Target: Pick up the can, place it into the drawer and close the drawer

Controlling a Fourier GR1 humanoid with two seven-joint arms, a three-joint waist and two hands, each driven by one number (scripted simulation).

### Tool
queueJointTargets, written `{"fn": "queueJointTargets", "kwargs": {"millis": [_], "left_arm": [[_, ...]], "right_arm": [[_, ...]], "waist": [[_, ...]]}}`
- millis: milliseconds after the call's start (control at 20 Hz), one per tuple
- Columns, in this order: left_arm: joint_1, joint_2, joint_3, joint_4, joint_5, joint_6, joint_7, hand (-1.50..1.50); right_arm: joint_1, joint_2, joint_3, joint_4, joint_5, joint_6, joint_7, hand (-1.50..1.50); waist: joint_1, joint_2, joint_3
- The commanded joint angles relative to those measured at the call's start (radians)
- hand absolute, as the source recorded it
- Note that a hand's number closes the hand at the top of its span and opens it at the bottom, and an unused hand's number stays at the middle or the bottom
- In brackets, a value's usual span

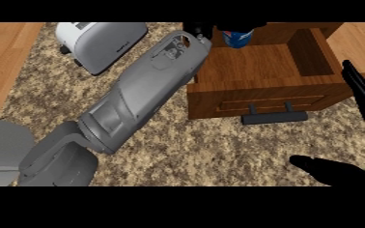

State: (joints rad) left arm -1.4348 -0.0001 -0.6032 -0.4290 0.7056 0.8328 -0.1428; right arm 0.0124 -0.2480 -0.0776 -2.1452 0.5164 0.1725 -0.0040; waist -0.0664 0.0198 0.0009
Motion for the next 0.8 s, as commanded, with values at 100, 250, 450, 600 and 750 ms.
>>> {"fn": "queueJointTargets", "kwargs": {"millis": [100,250,450,600,750], "left_arm": [[0.018,0.000,0.006,0.007,-0.003,-0.014,-0.008,-1.50],[-0.048,0.005,0.019,-0.006,-0.005,-0.012,0.062,-1.50],[-0.037,0.026,0.013,-0.030,-0.028,-0.010,0.080,-1.50],[-0.001,0.059,0.013,-0.116,-0.051,0.016,0.128,-1.50],[0.077,0.118,-0.005,-0.167,-0.072,-0.030,0.144,-1.50]], "right_arm": [[-0.032,-0.010,0.118,0.134,0.281,-0.082,-0.017,-1.50],[-0.097,0.008,0.190,0.200,0.397,-0.101,0.038,-1.50],[-0.084,0.022,0.231,0.352,0.537,-0.196,0.008,-1.50],[-0.118,0.036,0.163,0.474,0.500,-0.292,-0.065,-1.50],[-0.212,0.102,0.181,0.589,0.561,-0.354,-0.018,-1.50]], "waist": [[0.046,-0.007,0.000],[0.066,-0.014,-0.001],[0.069,-0.016,0.000],[0.080,-0.022,0.000],[0.095,-0.022,-0.001]]}}
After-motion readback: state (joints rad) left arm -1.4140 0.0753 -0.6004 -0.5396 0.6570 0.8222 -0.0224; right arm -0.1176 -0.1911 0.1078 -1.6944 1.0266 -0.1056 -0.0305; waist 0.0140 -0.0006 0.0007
